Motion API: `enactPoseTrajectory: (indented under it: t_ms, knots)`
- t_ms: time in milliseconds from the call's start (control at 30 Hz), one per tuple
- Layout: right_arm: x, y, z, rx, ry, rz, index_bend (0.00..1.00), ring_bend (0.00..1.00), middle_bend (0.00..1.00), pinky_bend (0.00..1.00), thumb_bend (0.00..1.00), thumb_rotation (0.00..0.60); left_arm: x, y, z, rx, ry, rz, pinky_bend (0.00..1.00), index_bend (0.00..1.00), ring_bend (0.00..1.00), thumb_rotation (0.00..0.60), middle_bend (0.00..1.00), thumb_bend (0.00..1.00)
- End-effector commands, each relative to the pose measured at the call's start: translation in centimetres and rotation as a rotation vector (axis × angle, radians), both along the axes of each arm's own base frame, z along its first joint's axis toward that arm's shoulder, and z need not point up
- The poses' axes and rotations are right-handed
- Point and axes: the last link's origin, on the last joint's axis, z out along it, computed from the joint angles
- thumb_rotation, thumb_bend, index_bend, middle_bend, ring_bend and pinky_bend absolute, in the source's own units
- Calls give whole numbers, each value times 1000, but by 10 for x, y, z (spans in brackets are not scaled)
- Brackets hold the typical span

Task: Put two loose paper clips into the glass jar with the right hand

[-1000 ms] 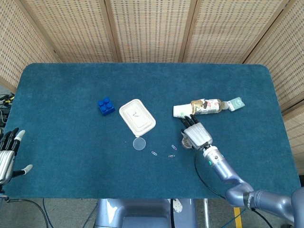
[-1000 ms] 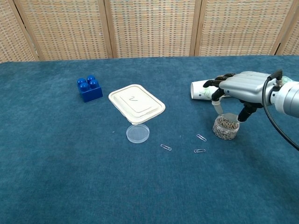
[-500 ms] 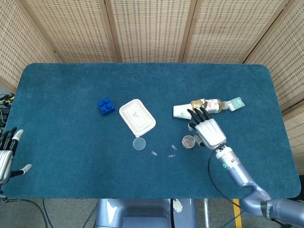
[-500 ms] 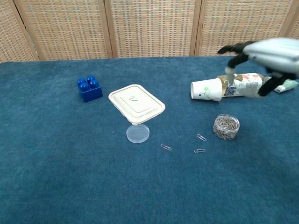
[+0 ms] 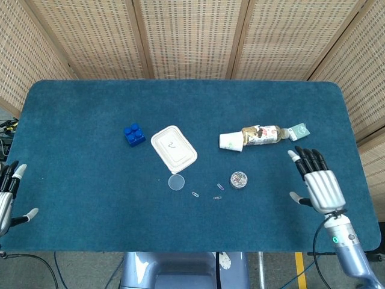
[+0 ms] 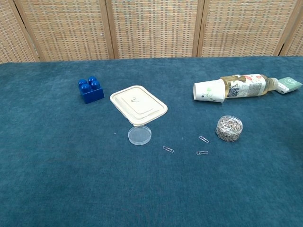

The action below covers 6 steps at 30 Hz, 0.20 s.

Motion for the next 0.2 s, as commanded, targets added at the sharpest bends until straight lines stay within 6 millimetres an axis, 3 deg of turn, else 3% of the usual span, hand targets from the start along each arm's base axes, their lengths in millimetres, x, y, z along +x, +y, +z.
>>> enactPoseTrajectory:
  t_ms: [33,200]
  knots:
    - [-14,24,6,-48,-17,-9,0,0,0,0,0,600,1,-1,0,-1,2,-2,0,0,0,600,0,0]
    - [-24,40,6,-85,-1,-7,0,0,0,0,0,600,1,-2,-2,-5,12,-3,0,0,0,600,0,0]
